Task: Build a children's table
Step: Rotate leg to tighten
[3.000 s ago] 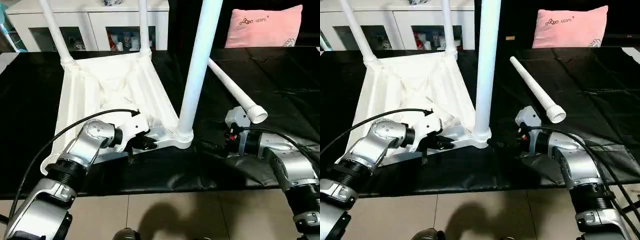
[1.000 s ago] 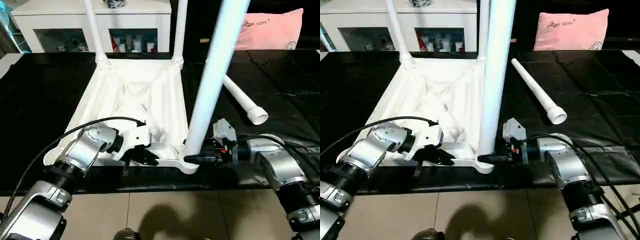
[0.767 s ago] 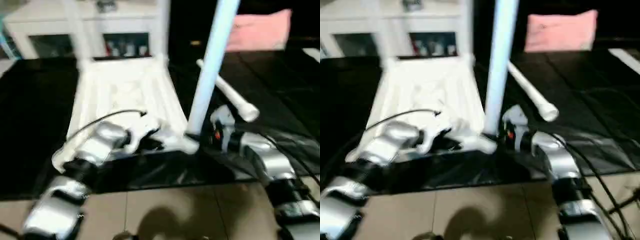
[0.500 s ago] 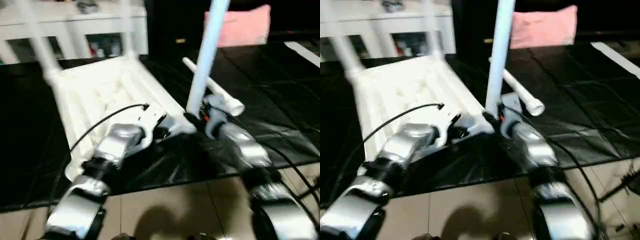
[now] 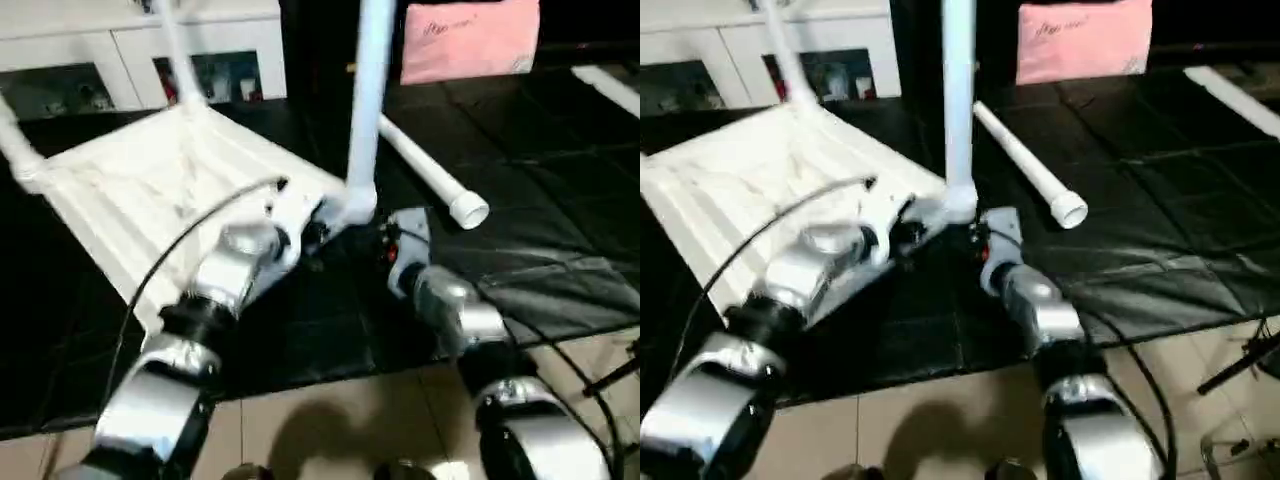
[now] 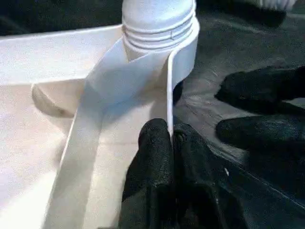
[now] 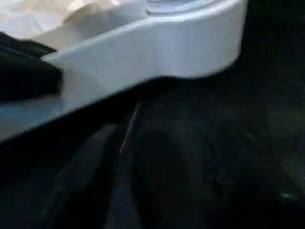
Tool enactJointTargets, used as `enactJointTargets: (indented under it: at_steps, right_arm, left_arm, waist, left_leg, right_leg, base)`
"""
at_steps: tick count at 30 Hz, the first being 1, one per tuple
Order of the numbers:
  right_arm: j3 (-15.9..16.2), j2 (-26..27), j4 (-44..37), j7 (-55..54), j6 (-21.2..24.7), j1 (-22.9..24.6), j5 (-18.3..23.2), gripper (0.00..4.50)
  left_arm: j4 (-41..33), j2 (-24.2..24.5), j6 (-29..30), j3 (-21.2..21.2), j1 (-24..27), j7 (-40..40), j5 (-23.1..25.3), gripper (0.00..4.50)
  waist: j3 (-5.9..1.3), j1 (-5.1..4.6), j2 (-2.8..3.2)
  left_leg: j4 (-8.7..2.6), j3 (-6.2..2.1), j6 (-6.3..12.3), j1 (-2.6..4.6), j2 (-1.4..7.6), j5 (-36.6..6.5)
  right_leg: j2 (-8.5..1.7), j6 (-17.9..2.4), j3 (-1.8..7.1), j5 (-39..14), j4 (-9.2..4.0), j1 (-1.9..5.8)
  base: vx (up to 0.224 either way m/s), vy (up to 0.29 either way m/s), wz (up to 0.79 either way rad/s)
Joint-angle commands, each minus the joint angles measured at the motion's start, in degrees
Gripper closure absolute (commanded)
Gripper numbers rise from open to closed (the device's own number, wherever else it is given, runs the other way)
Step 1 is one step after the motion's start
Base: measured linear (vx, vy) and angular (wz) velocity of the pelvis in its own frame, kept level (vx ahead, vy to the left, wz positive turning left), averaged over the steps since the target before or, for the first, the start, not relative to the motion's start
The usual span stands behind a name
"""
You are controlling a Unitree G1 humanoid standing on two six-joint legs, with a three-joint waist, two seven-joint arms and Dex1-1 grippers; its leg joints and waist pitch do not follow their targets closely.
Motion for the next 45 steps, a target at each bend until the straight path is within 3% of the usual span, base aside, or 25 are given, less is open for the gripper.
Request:
enactJointTargets:
  at_steps: [1,5,12,29,30,31,32,33,35,36,37,38,39,41,42,43,45]
  right_arm:
    - [-0.42,-0.05,-1.41,0.17,0.37,0.18,0.45,0.95]
    - [-0.42,-0.05,-1.41,0.17,0.37,0.18,0.45,0.52]
    - [-0.42,-0.05,-1.41,0.17,0.37,0.18,0.45,0.03]
    - [-0.42,-0.05,-1.41,0.17,0.37,0.18,0.45,0.03]
    - [-0.39,-0.61,-2.98,0.39,0.39,0.96,0.38,0.01]
    - [-0.39,-0.61,-2.98,0.39,0.39,0.96,0.38,0.01]
    - [0.79,-3.92,-20.18,2.09,-1.09,10.69,-0.27,0.01]
    - [1.43,-5.53,-28.17,2.81,-1.77,15.25,-0.76,0.0]
    - [1.58,-6.02,-30.76,3.02,-1.96,16.74,-0.87,0.0]
    - [1.56,-6.02,-30.76,2.99,-1.92,16.75,-0.86,0.0]
    - [1.59,-6.03,-30.83,2.99,-1.93,16.82,-0.9,0.0]
    - [1.62,-6.04,-30.89,2.98,-1.95,16.87,-0.93,0.0]
    - [1.65,-6.06,-31.02,2.94,-1.94,16.96,-0.99,0.0]
    - [1.83,-6.22,-32.09,2.76,-1.49,17.49,-1.07,0.0]
    - [1.83,-6.22,-32.09,2.76,-1.49,17.49,-1.07,0.0]
    - [2.06,-6.47,-33.97,2.44,-0.58,18.38,-0.99,0.0]
    - [2.36,-6.91,-37.24,1.9,1.1,19.93,-0.77,0.0]
  left_arm:
    - [-1.79,0.96,-2.61,0.81,-1.75,0.53,0.45,4.5]
    - [-1.79,0.96,-2.61,0.81,-1.75,0.53,0.45,4.5]
    - [-1.79,0.96,-2.61,0.81,-1.75,0.53,0.45,4.5]
    - [-1.79,0.96,-2.61,0.81,-1.75,0.53,0.45,4.5]
    - [-0.6,1.33,-3.91,0.52,-1.96,0.43,0.65,4.22]
    - [-0.6,1.33,-3.91,0.52,-1.96,0.43,0.65,4.22]
    - [2.12,2.14,-7.76,1.8,0.23,-0.35,-0.53,4.22]
    - [3.21,2.41,-9.38,2.52,1.36,-0.71,-1.21,4.05]
    - [3.48,2.47,-9.8,2.78,1.78,-0.83,-1.45,3.84]
    - [3.58,2.44,-9.85,2.82,1.8,-0.8,-1.47,3.81]
    - [3.76,2.42,-9.95,2.85,1.79,-0.72,-1.47,3.73]
    - [3.9,2.4,-10.02,2.88,1.78,-0.67,-1.47,3.6]
    - [3.95,2.38,-10.04,2.96,1.79,-0.52,-1.48,3.49]
    - [4.09,2.36,-10.35,3.2,1.73,-0.32,-1.75,3.43]
    - [4.09,2.36,-10.35,3.2,1.73,-0.32,-1.75,3.38]
    - [3.98,2.31,-10.8,3.74,1.74,-0.22,-2.39,3.29]
    - [3.33,2.03,-11.49,5.16,1.9,-0.2,-3.9,3.05]
  waist:
    - [-5.27,0.7,0.18]
    - [-5.15,1.04,0.23]
    - [-5.25,1.2,0.2]
    - [-5.31,1.25,0.19]
    - [-5.29,1.3,0.43]
    - [-5.27,1.3,0.33]
    - [-5.09,1.27,0.47]
    - [-5.07,2.12,0.15]
    - [-5.46,2.17,0.07]
    - [-5.35,2.08,0.06]
    - [-4.9,1.66,0.17]
    - [-4.69,1.56,0.23]
    - [-4.26,1.38,0.35]
    - [-3.86,1.27,0.23]
    - [-3.77,1.2,0.37]
    - [-3.65,1.01,0.24]
    - [-3.83,1.05,0.42]
  left_leg:
    - [-2.85,0.14,5.55,1.1,0.06,-8.25]
    - [-3.01,0.16,4.25,1.21,0.21,-9.99]
    - [-2.92,0.13,4.2,1.16,0.19,-8.86]
    - [-2.84,0.1,4.5,1.14,0.17,-8.31]
    - [-2.8,0.07,4.55,1.12,0.11,-8.34]
    - [-2.82,0.13,4.58,1.16,0.11,-8.51]
    - [-2.81,0.19,4.65,1.14,0.0,-8.41]
    - [-2.93,0.04,4.83,1.42,0.37,-8.31]
    - [-2.86,-0.06,5.12,1.26,0.09,-6.79]
    - [-2.94,-0.03,4.87,1.2,0.05,-7.5]
    - [-3.14,0.17,3.53,1.44,0.01,-12.47]
    - [-3.3,0.21,3.06,1.64,0.07,-14.28]
    - [-3.57,0.21,2.06,1.85,0.07,-17.55]
    - [-3.79,0.16,0.91,2.4,0.07,-21.24]
    - [-3.95,-0.01,0.59,2.43,0.09,-22.09]
    - [-4.19,-0.26,-0.14,2.43,-0.09,-23.72]
    - [-4.26,-0.35,-0.16,2.58,-0.05,-23.09]
  right_leg:
    - [-1.99,-16.7,1.31,0.76,-3.01,4.88]
    - [-2.1,-16.2,1.41,-2.71,-3.27,4.75]
    - [-2.08,-16.26,1.42,-1.13,-3.04,4.8]
    - [-2.04,-16.41,1.38,-0.43,-2.9,4.85]
    - [-2.04,-16.32,1.37,-0.52,-2.99,4.84]
    - [-1.97,-16.09,1.4,-0.55,-3.08,4.82]
    - [-1.74,-15.3,1.45,-0.49,-3.31,4.83]
    - [-1.85,-13.11,1.68,0.2,-3.39,5.04]
    - [-1.67,-12.91,1.58,2.2,-2.85,5.13]
    - [-1.68,-12.86,1.54,0.91,-3.07,5.06]
    - [-1.8,-12.85,1.45,-6.83,-3.89,4.61]
    - [-1.83,-12.48,1.43,-10.18,-4.3,4.42]
    - [-1.83,-11.12,1.38,-16.64,-4.95,4.12]
    - [-1.87,-8.9,1.33,-23.8,-5.89,3.63]
    - [-1.88,-8.41,1.24,-25.22,-5.94,3.66]
    - [-1.85,-6.23,1.06,-28.84,-6.42,3.81]
    - [-1.87,-5.46,1.18,-28.76,-6.56,3.68]
  base:
    - [0.0,0.0,0.0]
    - [0.0,0.0,0.0]
    - [0.0,0.0,0.0]
    - [0.0,0.0,0.0]
    - [0.0,0.0,0.0]
    - [0.0,0.0,0.0]
    - [0.0,0.0,0.0]
    - [0.0,0.0,0.0]
    - [0.0,0.0,0.0]
    - [0.0,0.0,0.0]
    - [0.0,0.0,0.0]
    - [0.0,0.0,0.0]
    - [0.0,0.0,0.0]
    - [0.0,0.0,0.0]
    - [0.0,0.0,0.0]
    - [0.0,0.0,0.0]
    - [0.0,0.0,0.0]
